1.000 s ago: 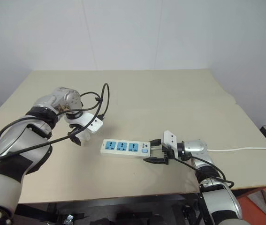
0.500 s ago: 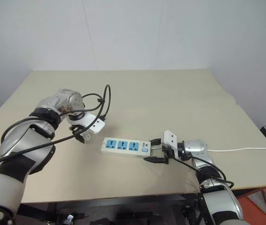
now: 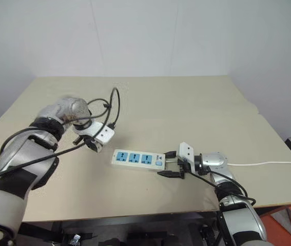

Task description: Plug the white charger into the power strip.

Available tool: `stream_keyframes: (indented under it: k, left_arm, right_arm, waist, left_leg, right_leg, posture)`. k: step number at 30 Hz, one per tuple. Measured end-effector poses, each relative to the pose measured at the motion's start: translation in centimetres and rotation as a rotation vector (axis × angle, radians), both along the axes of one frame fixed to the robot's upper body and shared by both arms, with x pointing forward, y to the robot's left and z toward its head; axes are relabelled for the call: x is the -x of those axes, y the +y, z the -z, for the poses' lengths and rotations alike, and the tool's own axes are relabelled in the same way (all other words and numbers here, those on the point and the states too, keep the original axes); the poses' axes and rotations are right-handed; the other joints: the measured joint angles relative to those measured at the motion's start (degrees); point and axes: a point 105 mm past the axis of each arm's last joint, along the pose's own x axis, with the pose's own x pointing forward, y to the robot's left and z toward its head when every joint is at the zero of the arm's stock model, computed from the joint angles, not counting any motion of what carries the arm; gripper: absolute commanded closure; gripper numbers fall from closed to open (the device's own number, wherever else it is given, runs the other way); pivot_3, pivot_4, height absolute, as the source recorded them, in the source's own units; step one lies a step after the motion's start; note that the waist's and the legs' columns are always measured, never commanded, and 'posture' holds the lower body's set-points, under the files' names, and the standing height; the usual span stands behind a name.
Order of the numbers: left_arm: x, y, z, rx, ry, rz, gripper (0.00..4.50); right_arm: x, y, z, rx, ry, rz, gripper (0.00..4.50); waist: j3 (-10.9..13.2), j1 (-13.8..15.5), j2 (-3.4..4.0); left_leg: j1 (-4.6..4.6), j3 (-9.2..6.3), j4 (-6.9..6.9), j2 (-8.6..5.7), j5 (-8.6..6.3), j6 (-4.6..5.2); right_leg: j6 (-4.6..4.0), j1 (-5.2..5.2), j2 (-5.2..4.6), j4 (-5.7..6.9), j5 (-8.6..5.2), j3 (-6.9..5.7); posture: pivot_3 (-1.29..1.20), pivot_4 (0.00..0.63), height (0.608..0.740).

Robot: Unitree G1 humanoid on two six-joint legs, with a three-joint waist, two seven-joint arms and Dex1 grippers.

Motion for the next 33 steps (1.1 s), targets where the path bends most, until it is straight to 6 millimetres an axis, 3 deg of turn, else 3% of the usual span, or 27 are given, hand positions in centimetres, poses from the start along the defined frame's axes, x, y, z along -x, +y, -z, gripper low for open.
stream_keyframes:
  k: [3,6,9,12,16,19,25,33]
  left_arm:
    - [-0.1,-0.9,-6.0,0.183,-0.107,0.024,3.5]
    - [0.6,-2.8,-11.7,0.506,-0.2,0.064,3.5]
    - [2.2,-4.3,-14.0,0.929,-0.082,0.102,3.5]
    - [3.2,-4.4,-12.1,1.189,0.126,0.086,3.5]
    - [4.1,-3.7,-8.5,1.376,0.318,0.034,3.5]
    - [4.9,-4.3,-6.7,1.493,0.418,0.05,3.5]
    - [5.4,-6.9,-1.8,1.496,0.533,0.011,3.5]
    - [4.8,-9.2,1.1,1.465,0.579,-0.049,3.5]
  right_arm:
    - [0.0,-0.1,0.0,0.004,-0.003,0.0,1.09]
    - [0.0,-0.2,0.0,0.01,-0.005,-0.001,1.09]
    - [0.0,-0.2,0.0,0.015,-0.004,0.002,1.09]
    - [-0.1,-0.1,0.0,0.018,-0.005,0.001,1.09]
    - [0.0,0.0,0.0,0.019,-0.01,-0.004,1.09]
    - [0.1,-0.1,0.0,0.019,-0.008,-0.005,1.09]
    - [0.2,-0.1,0.2,0.018,-0.006,-0.004,1.09]
    - [0.2,0.1,0.2,0.016,-0.009,-0.008,1.09]
  waist:
    - [0.0,0.0,0.0]
    - [0.0,-0.07,0.01]
    - [-0.04,-0.09,0.07]
    - [-0.05,-0.12,0.09]
    - [-0.05,-0.16,0.08]
    - [-0.05,-0.11,0.08]
    - [-0.05,0.05,0.08]
    - [-0.05,-0.08,0.08]
  left_leg:
    - [-0.01,-0.02,-0.01,-0.01,0.0,0.0]
    - [0.08,-0.04,-0.01,-0.01,-0.01,0.01]
    - [0.16,-0.1,-0.01,0.0,-0.01,0.01]
    - [0.24,-0.1,0.01,-0.01,0.0,0.01]
    - [0.16,-0.12,0.02,0.0,0.01,-0.01]
    - [0.12,-0.11,0.05,0.0,0.02,-0.04]
    - [0.18,-0.07,0.05,-0.03,0.05,-0.07]
    - [0.2,-0.07,0.01,-0.05,0.05,-0.07]
  right_leg:
    - [0.01,0.04,-0.02,0.0,0.0,-0.02]
    - [0.03,0.09,-0.09,0.01,-0.01,-0.01]
    - [0.03,0.14,-0.12,0.07,-0.02,0.0]
    - [0.03,0.17,-0.12,0.1,-0.02,0.02]
    - [0.0,0.16,-0.09,0.12,0.0,-0.03]
    - [0.0,0.18,-0.1,0.1,0.01,-0.06]
    - [0.0,0.21,-0.08,-0.01,0.0,-0.05]
    - [0.0,0.25,-0.07,-0.03,0.0,-0.03]
  posture:
    - [0.0,0.15,0.74]
    - [0.0,0.15,0.74]
    - [0.0,0.15,0.74]
    - [0.0,0.15,0.74]
    - [0.0,0.15,0.74]
    - [0.0,0.15,0.74]
    - [0.0,0.15,0.74]
    - [0.0,0.15,0.74]
